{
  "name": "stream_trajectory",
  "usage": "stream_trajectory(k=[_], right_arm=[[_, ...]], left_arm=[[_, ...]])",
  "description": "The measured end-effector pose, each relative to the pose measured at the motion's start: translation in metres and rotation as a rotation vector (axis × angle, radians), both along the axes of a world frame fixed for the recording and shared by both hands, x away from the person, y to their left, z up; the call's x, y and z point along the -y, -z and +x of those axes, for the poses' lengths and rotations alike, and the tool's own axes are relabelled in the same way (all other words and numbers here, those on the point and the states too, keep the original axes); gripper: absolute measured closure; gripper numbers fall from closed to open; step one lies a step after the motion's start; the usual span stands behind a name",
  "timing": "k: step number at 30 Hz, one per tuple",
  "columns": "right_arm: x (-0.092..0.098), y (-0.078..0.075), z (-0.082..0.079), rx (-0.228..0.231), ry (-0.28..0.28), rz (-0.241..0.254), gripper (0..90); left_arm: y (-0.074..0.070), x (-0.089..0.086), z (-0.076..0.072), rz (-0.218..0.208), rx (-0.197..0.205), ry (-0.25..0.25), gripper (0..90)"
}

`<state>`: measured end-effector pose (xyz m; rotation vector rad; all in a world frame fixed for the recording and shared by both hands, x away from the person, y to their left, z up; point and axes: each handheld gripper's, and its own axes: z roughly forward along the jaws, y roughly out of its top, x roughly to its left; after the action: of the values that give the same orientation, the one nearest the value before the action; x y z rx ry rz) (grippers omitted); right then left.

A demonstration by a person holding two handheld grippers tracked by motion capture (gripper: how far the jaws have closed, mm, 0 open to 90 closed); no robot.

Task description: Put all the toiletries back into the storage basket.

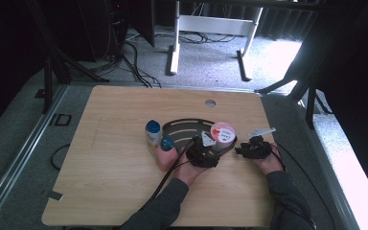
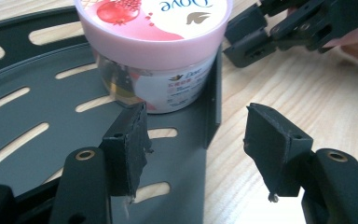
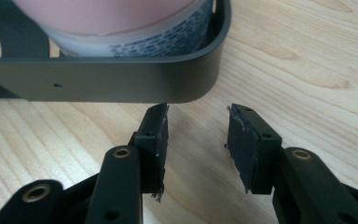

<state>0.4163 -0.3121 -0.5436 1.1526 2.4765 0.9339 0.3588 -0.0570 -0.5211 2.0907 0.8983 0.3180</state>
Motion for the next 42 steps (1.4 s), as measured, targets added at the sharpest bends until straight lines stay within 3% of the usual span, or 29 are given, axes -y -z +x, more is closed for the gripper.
stream_trajectory(k=[11,20,42], right_arm=[[-0.004,0.005,-0.015,0.05,0.003,0.023,52.0],[-0.009,0.009,-0.023,0.09,0.015,0.022,47.7],[-0.013,0.014,-0.037,0.133,0.055,0.055,44.6]], left_arm=[[-0.012,-0.007,-0.013,0.005,0.017,0.053,51.4],[-0.017,-0.014,-0.022,-0.011,-0.002,0.081,55.5],[-0.046,-0.035,-0.045,-0.009,0.034,0.146,54.1]])
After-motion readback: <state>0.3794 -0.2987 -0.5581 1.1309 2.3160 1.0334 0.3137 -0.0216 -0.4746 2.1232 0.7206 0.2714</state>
